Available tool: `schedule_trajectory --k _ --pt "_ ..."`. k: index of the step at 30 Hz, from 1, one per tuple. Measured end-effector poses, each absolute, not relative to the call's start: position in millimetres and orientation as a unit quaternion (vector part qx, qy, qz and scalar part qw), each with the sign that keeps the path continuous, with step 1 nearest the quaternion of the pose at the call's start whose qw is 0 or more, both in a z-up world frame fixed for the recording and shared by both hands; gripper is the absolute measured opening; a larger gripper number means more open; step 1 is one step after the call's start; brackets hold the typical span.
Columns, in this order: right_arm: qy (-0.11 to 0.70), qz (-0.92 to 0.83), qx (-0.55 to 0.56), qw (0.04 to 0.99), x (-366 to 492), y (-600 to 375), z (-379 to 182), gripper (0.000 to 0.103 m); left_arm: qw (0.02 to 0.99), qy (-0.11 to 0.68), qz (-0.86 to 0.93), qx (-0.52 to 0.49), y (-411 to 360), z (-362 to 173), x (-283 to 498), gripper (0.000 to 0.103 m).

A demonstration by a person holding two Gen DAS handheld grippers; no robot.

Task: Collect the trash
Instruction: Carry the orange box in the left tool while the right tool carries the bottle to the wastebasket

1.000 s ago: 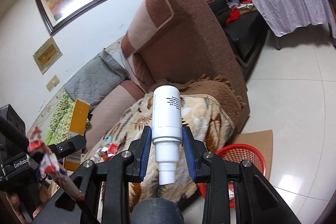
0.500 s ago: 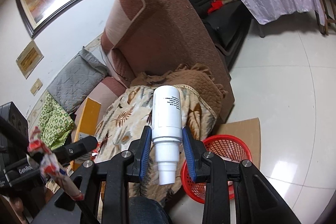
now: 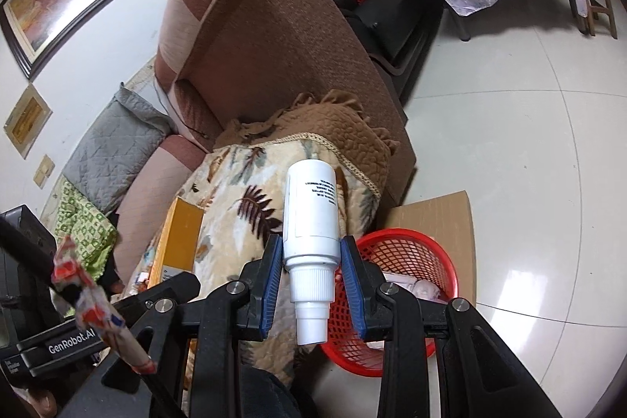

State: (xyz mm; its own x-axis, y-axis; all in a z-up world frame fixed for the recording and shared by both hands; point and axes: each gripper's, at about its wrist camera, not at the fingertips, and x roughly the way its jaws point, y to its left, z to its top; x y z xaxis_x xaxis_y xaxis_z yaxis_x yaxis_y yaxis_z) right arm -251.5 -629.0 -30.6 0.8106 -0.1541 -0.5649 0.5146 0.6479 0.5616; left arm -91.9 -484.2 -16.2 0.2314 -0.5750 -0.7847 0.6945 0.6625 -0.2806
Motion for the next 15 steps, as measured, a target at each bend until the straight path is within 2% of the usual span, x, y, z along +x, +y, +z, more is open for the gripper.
schedule_trajectory --k 13,15 --pt "0.249 -0.216 0.381 0.864 -240.9 -639.5 -45.8 0.034 0.755 0.497 -0.42 0.083 -506.9 -51.4 -81.1 0.054" --pt "0.251 -0.214 0.394 0.858 -240.3 -644.0 -50.3 0.044 0.751 0.501 -0.419 0.096 -511.9 -57.6 -80.0 0.055"
